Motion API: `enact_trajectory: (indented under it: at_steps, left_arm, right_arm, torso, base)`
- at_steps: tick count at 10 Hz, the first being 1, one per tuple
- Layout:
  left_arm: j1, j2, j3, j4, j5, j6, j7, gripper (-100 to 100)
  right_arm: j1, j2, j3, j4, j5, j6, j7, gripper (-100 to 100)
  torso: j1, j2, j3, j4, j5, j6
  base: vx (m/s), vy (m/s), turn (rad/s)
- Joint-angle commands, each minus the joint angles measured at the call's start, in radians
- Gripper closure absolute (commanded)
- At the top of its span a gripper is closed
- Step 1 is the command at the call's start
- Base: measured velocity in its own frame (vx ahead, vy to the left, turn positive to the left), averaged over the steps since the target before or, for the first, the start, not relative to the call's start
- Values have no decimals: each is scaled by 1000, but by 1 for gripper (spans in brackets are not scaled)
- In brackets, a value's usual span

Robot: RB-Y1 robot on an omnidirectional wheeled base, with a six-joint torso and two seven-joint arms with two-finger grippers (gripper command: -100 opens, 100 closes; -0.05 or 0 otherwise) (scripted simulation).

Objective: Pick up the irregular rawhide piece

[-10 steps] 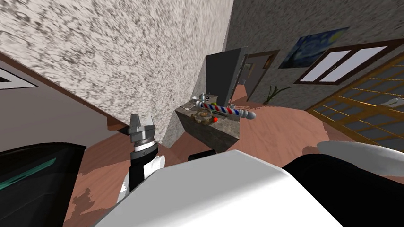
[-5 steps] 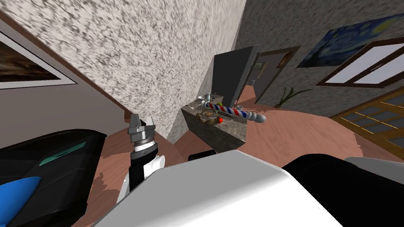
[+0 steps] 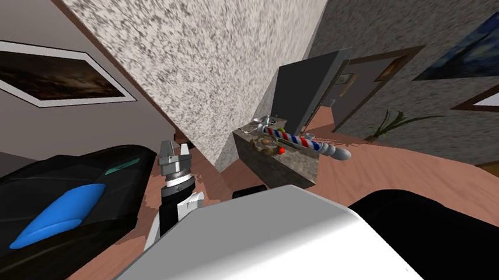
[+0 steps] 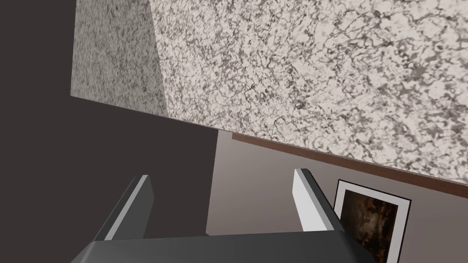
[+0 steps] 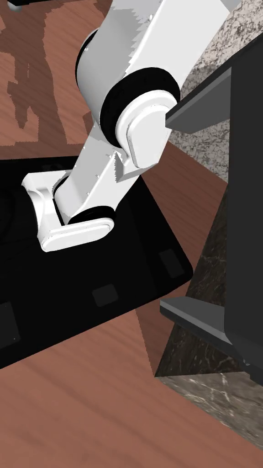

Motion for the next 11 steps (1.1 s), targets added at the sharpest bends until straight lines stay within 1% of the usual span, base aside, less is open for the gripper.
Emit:
enact_trajectory:
  at_steps: [1, 2, 3, 4, 5, 6, 7, 8, 9, 10, 11]
  left_arm:
    - [0, 0, 0, 0, 0, 0, 0, 0]
    - [0, 0, 0, 0, 0, 0, 0, 0]
    - [0, 0, 0, 0, 0, 0, 0, 0]
    - [0, 0, 0, 0, 0, 0, 0, 0]
    - [0, 0, 0, 0, 0, 0, 0, 0]
    - [0, 0, 0, 0, 0, 0, 0, 0]
    - [0, 0, 0, 0, 0, 0, 0, 0]
    - [0, 0, 0, 0, 0, 0, 0, 0]
    - [0, 0, 0, 0, 0, 0, 0, 0]
    - [0, 0, 0, 0, 0, 0, 0, 0]
    - [0, 0, 0, 0, 0, 0, 0, 0]
  right_arm:
    - [-6, -30, 22, 50, 4, 2, 6, -100]
    - [-6, -30, 22, 53, 4, 2, 6, -100]
    - [-20, -77, 61, 99, 7, -4, 10, -100]
    - [-20, -86, 61, 110, 7, -4, 10, -100]
    - [-20, -86, 61, 110, 7, -4, 10, -100]
    - [-34, -127, 98, 165, 8, -9, 13, -100]
    - [-34, -143, 98, 165, 8, -9, 13, -100]
    - [-49, -183, 131, 215, 9, -15, 16, -100]
    - [-49, -198, 131, 217, 9, -15, 16, -100]
    - [-65, -236, 162, 253, 8, -21, 19, -100]
    - [-65, -252, 162, 256, 8, -21, 19, -100]
  torso:
    - [0, 0, 0, 0, 0, 0]
    - [0, 0, 0, 0, 0, 2]
    - [-1, 1, 0, 0, -1, 2]
    - [0, 0, 0, 0, 0, 0]
    - [-1, 0, 0, 0, 0, 2]
    - [-1, 0, 0, 0, -1, 2]
    - [0, -1, 0, 0, 0, 0]
    - [0, -1, -1, 0, 0, 2]
    - [1, -1, -1, 0, 0, 1]
    - [0, -2, -1, 0, 0, 2]
    - [2, -3, -2, 0, 0, 0]
  base:
    - [15, 35, 171]
    - [14, 12, -40]
    - [18, 46, 337]
    - [24, 32, 180]
    - [18, 9, -38]
    - [28, 50, 286]
    - [31, 40, 185]
    - [35, 52, 303]
    - [41, 41, 154]
    - [55, 67, 318]
    - [46, 44, 136]
